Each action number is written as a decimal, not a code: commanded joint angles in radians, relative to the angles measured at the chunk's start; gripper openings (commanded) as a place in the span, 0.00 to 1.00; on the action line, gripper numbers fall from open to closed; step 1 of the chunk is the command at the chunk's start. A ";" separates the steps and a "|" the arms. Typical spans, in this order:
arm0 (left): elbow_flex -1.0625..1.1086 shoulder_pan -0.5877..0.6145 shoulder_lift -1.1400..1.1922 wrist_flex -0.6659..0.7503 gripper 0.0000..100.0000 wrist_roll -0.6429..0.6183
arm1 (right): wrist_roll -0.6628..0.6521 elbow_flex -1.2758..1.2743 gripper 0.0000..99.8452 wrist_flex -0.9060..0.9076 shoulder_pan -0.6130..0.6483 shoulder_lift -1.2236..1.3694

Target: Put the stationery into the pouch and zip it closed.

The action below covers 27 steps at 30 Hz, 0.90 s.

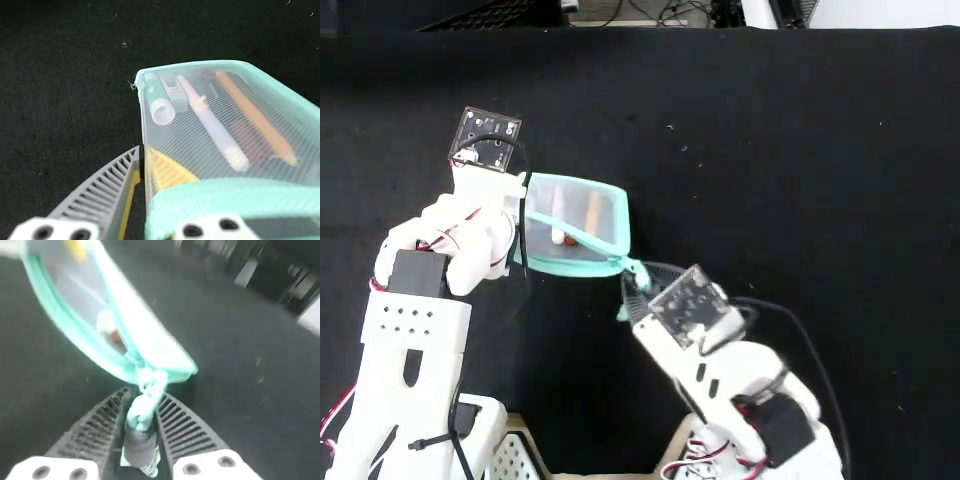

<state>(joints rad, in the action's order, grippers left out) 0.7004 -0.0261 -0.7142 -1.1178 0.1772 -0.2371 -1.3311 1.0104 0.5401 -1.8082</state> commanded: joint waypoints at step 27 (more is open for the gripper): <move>-0.232 0.232 -0.334 -0.213 0.19 -0.183 | -0.100 0.983 0.01 -0.091 -0.084 0.972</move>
<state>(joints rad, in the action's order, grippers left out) 0.5255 0.1596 -0.9643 -1.3265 0.0023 -0.3307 -0.4212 0.9229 0.4649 -0.8170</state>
